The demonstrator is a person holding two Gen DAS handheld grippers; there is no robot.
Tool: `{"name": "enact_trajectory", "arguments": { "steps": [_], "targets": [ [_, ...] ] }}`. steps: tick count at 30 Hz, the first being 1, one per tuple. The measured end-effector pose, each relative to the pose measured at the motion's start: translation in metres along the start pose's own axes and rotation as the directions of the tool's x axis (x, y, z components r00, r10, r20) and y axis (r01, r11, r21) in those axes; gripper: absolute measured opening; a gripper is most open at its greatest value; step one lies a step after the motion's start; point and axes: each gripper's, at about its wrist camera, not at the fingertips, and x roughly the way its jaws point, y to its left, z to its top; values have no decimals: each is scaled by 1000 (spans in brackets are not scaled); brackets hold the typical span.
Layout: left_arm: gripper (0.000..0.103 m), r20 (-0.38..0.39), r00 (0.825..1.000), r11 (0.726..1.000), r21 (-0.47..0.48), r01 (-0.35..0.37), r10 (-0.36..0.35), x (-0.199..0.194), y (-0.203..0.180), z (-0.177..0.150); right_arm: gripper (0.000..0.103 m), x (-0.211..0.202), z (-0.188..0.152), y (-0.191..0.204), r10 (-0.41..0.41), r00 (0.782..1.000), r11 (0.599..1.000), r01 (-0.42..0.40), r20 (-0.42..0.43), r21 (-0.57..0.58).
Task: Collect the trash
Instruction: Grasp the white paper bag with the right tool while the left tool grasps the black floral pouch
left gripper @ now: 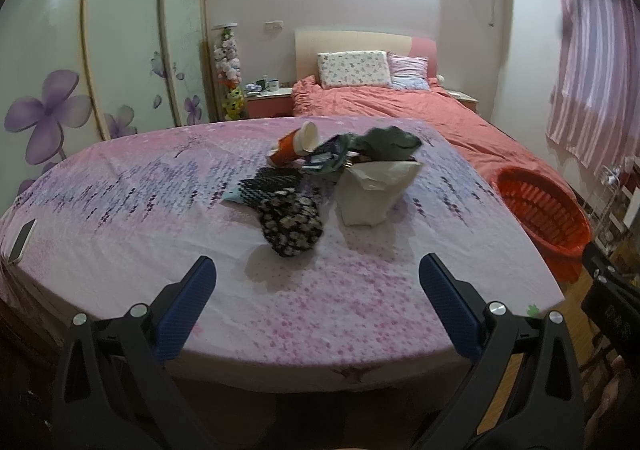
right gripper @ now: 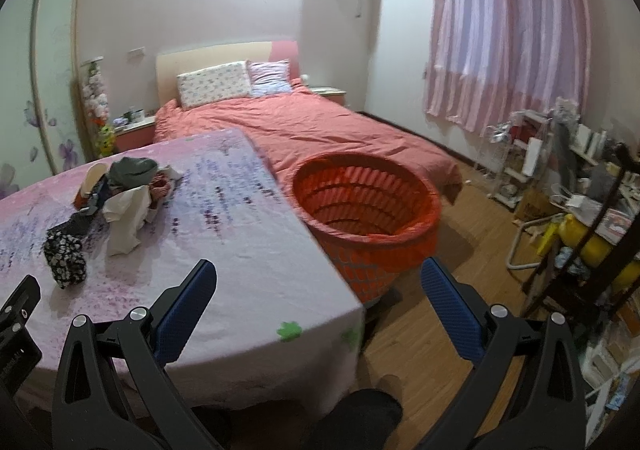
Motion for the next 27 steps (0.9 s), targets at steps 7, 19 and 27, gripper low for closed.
{"name": "enact_trajectory", "arguments": {
  "steps": [7,19,27],
  "targets": [
    [99,-7,998,997,-56,-55,54,28,39,12,101,23,9,36,121,992,992,-121,-23,-40],
    [99,-33,996,990,-115,-83,79,86,92,42,93,71,32,117,376,918,921,-385,-128,-53],
    [99,-65,998,995,-94,-29,23,104,91,37,72,118,30,154,447,858,888,-460,-254,9]
  ]
}}
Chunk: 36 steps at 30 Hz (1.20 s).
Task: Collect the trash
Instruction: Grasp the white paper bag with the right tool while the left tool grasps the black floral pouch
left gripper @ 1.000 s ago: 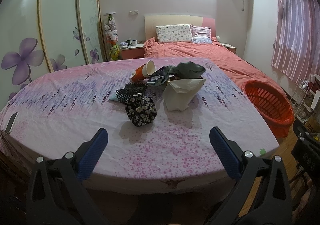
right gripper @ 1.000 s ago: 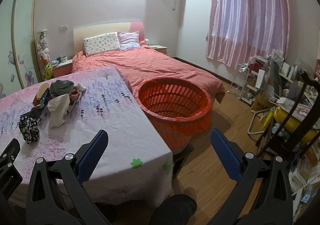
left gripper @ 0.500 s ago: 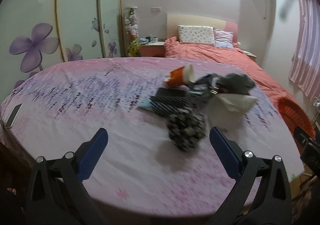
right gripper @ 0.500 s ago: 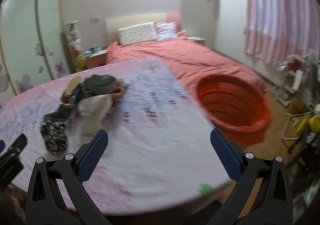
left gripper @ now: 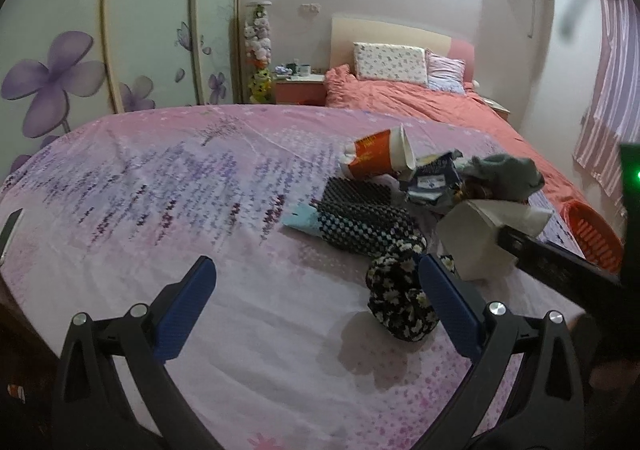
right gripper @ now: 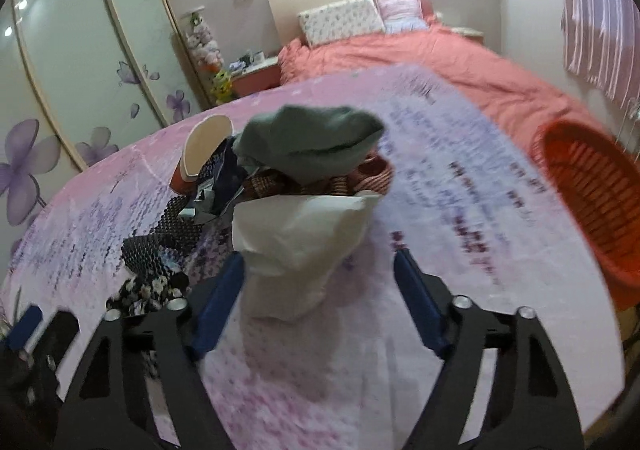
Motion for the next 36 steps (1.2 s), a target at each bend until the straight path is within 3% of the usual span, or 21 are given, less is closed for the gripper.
{"name": "enact_trajectory", "arguments": {
  "steps": [3,5,8,15,23,25,28,36],
  "targets": [
    [99,-11,1000,1000,6,25,-25,3,-2,-1,53,7,2,5,28,1000,1000,-28,-10,2],
    [99,-19,999,999,10,43,-43,5,-5,-1,32,11,3,6,40,999,999,-40,-23,-12],
    [97,-30,996,996,17,86,-86,9,-12,-2,20,5,-1,6,56,998,998,-57,-15,-35],
    [80,-96,984,987,44,153,-148,28,-35,-7,12,-22,-10,-9,61,998,997,-60,30,-47],
    [60,-135,981,985,84,148,-136,45,-50,-11,10,-31,-11,-19,72,996,996,-70,45,-53],
    [40,-145,980,984,87,152,-139,49,-50,-11,10,-29,-11,-20,81,996,996,-79,39,-43],
    [23,-157,974,980,84,180,-165,54,-48,-9,10,-29,-11,-17,90,995,995,-88,43,-39],
    [16,-128,974,975,96,199,-187,39,-40,1,9,-38,-6,-2,135,989,989,-130,63,-69]
  ]
}}
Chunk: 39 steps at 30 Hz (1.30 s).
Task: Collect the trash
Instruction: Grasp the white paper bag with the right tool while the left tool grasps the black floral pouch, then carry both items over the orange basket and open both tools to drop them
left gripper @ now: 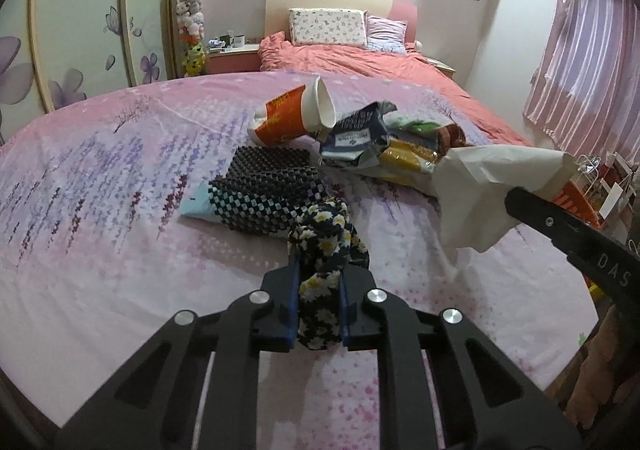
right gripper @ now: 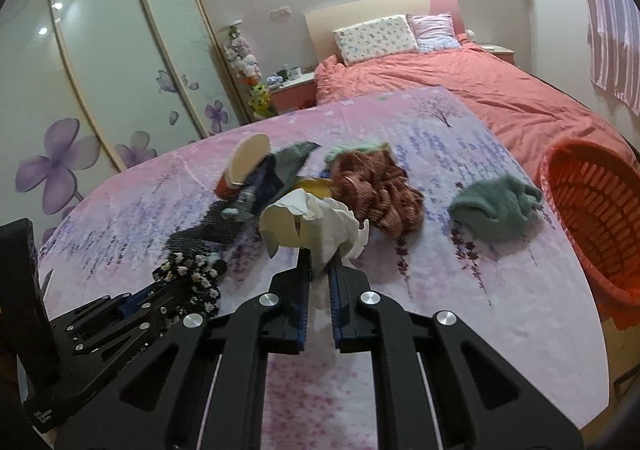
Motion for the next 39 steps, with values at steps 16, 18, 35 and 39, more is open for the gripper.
{"name": "enact_trajectory", "arguments": {
  "steps": [16,18,35,39],
  "targets": [
    [16,132,989,995,77,60,-69,-63,-30,61,9,-63,38,-23,-17,980,1000,15,197,13],
    [16,140,986,993,86,82,-93,-68,-39,72,9,-70,42,-30,-41,975,999,38,218,22],
    [16,109,935,917,264,300,-337,-49,-188,121,9,-103,42,-162,-304,916,942,246,263,230],
    [16,58,915,881,302,365,-399,-31,-237,114,9,-99,35,-193,-346,907,918,275,239,285]
  ]
}}
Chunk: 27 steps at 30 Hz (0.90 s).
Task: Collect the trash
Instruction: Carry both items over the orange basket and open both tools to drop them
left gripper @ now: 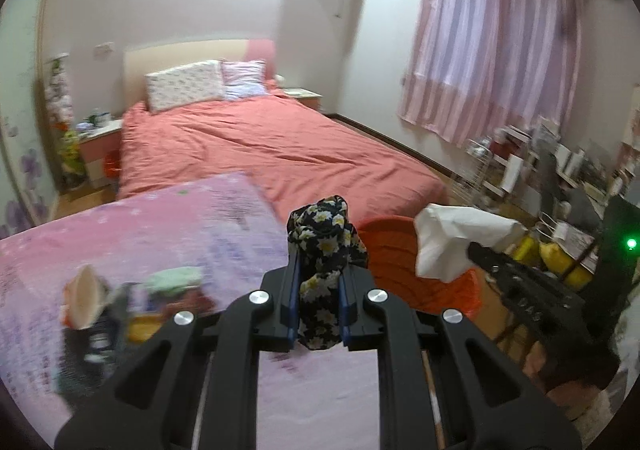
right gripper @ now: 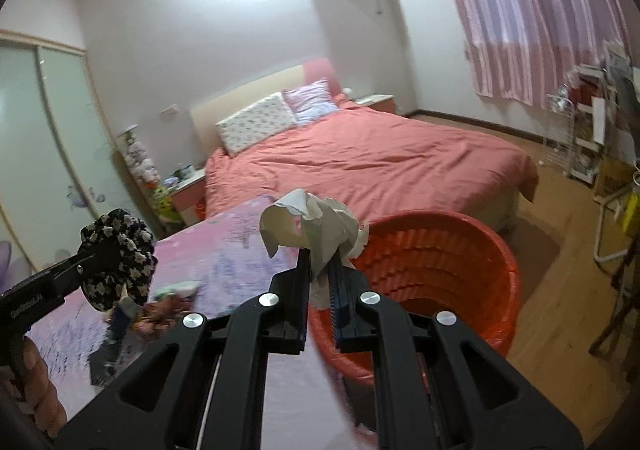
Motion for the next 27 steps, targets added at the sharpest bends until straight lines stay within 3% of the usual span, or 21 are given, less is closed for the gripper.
{"name": "enact_trajectory", "arguments": {
  "steps": [5,11,15,17,19,27],
  "targets": [
    [16,-35,997,996,44,75,-73,48,-42,1,9,11,11,-23,-32,999,999,32,-3,41],
    [18,-70,991,989,88,117,-111,90,-72,-3,9,22,14,-47,-53,999,995,53,-6,79],
    [37,-94,992,991,94,96,-87,118,-83,-8,13,36,15,-57,-51,998,993,54,-31,106],
    [43,-114,992,994,86,69,-59,130,-80,-10,35,46,13,-62,-57,997,991,64,-60,120],
    [46,-132,990,996,73,53,-43,136,-73,-12,49,46,11,-64,-61,996,989,70,-69,131],
    [57,-133,989,997,54,-53,60,120,-28,-25,55,31,7,-49,-75,995,993,81,-65,90]
  ]
}}
